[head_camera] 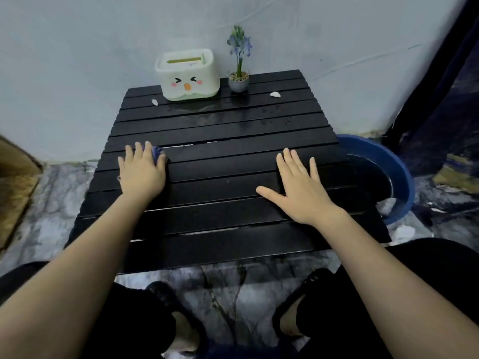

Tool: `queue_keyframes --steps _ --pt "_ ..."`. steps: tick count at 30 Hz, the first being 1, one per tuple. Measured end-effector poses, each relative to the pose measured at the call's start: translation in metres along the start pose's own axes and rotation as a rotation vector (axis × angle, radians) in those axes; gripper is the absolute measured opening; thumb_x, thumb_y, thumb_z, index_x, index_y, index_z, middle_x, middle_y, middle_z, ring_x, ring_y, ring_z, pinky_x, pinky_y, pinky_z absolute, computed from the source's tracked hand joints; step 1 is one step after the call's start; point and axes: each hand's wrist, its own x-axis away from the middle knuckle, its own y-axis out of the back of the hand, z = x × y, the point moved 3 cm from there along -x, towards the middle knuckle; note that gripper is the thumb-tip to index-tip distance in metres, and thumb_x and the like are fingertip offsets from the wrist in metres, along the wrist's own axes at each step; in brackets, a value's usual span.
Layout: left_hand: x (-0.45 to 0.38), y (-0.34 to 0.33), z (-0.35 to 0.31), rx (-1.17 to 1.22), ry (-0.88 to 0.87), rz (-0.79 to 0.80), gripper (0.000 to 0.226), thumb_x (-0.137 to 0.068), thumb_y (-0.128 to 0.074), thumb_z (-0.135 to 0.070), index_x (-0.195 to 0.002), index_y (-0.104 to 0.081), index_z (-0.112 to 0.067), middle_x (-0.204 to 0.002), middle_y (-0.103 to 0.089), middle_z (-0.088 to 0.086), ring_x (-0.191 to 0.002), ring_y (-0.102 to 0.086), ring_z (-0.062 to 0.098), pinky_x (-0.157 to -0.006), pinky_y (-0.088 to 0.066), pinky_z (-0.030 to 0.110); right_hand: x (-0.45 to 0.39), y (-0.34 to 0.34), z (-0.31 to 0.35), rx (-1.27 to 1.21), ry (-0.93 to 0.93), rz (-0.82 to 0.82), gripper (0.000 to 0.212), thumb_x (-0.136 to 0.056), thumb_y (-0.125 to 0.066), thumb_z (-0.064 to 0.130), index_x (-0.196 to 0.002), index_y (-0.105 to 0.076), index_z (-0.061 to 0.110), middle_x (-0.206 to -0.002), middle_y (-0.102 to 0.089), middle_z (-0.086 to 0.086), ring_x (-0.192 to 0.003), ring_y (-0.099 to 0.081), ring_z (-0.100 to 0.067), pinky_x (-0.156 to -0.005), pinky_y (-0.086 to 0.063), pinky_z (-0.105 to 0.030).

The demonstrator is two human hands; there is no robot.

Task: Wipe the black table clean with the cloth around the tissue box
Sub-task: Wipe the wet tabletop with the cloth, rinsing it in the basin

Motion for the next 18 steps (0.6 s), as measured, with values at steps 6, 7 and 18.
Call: queue_keyframes --steps 6,7,18 --pt "-0.027 -0.015 -0.105 0.011 -0.255 0.086 0.056 -0.103 -0.029 -0.044 -0.144 -0.037 -0.007 -0.158 -0.026 0.018 -0.145 -0.022 0.037 -0.117 -0.019 0.053 -0.004 -0.007 -0.003 0.043 -0.007 -0.014 0.107 -0.083 -0.006 0.084 -0.16 -0.003 0.009 -0.169 0.005 -0.009 -0.155 0.012 -0.019 -0.124 0.006 -0.053" --pt "-0.031 -0.017 -0.126 0.025 -0.299 0.105 0.056 -0.103 -0.029 -0.044 -0.146 -0.036 -0.008 -0.16 -0.022 0.017 -0.147 -0.019 0.036 -0.119 -0.016 0.052 -0.003 -0.007 -0.003 0.055 -0.009 -0.018 0.107 -0.083 -0.004 0.084 -0.16 -0.002 0.009 -0.169 0.005 -0.009 -0.155 0.012 -0.019 -0.124 0.006 -0.052" --pt "-0.06 -0.008 -0.245 0.76 -0.426 0.238 0.056 -0.102 -0.045 -0.036 -0.151 -0.034 -0.011 -0.16 -0.029 0.009 -0.149 -0.024 0.022 -0.122 -0.015 0.032 -0.012 0.011 -0.03 0.081 0.028 0.018 0.1 -0.087 -0.008 0.081 -0.161 0.001 0.015 -0.169 0.009 -0.001 -0.154 0.015 -0.012 -0.125 0.005 -0.047"
